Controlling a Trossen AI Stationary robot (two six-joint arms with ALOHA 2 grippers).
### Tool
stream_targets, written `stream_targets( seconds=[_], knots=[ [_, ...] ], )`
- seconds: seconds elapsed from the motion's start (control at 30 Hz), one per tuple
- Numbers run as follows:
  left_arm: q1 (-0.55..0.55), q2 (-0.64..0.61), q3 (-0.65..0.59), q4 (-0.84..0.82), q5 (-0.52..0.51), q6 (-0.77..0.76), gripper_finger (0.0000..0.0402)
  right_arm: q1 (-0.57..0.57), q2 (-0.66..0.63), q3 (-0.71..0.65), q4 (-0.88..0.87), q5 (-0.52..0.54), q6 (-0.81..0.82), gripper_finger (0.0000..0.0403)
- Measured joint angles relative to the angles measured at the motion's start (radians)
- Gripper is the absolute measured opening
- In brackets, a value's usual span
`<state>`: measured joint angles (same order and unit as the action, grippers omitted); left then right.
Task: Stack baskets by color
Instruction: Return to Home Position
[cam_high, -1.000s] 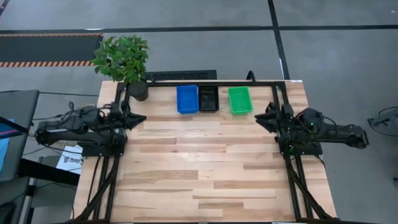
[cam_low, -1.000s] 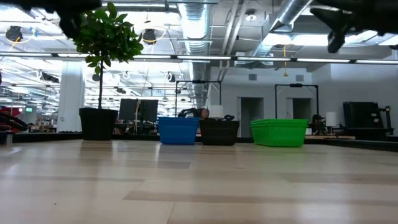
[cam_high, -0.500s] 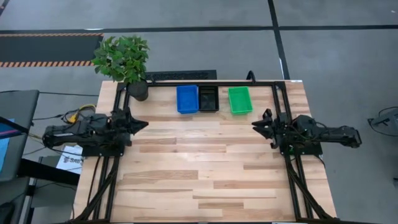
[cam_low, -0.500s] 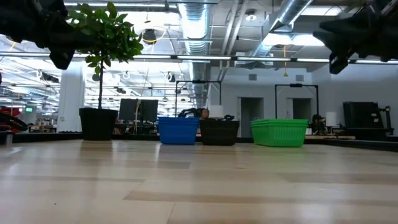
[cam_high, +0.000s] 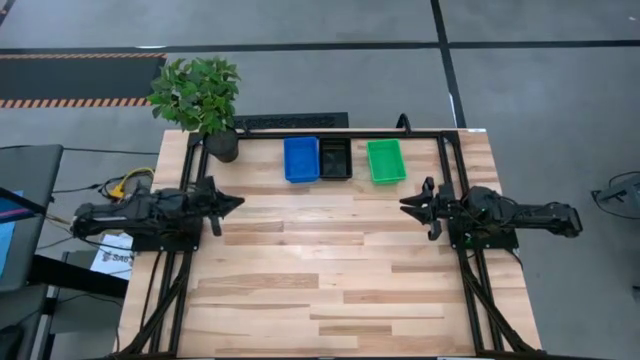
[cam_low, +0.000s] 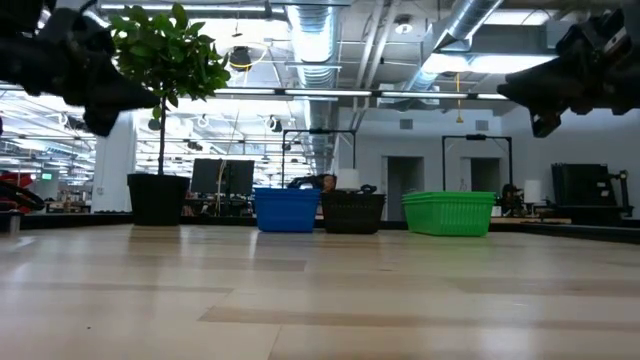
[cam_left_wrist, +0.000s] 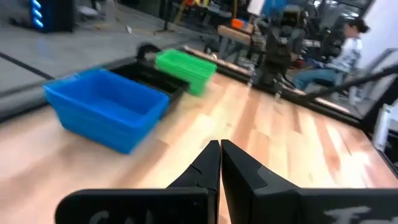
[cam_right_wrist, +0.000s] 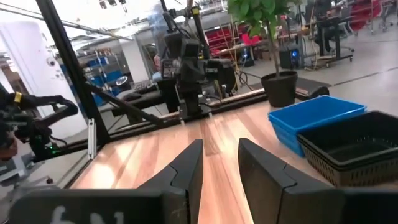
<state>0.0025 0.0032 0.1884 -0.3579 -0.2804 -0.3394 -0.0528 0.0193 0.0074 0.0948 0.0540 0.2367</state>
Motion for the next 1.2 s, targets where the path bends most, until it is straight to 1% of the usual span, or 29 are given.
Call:
stream_targets(
  seconds=[0.13, 0.23, 0.5, 1.2],
  knots=[
    [0.000, 0.001, -0.096, 0.125, 0.053, -0.036, 0.0000, 0.000, 0.000, 0.000, -0.018, 0.000, -0.001, 0.0123],
    [-0.001, 0.014, -0.100, 0.162, 0.059, -0.006, 0.0000, 0.000, 0.000, 0.000, -0.038, 0.000, 0.000, 0.0123],
    [-0.001, 0.010, -0.106, 0.168, 0.053, -0.029, 0.0000, 0.000, 0.000, -0.001, -0.057, -0.002, 0.024, 0.0123],
    [-0.001, 0.010, -0.106, 0.164, 0.060, -0.019, 0.0000, 0.000, 0.000, -0.002, -0.060, -0.002, 0.027, 0.0123]
  ],
)
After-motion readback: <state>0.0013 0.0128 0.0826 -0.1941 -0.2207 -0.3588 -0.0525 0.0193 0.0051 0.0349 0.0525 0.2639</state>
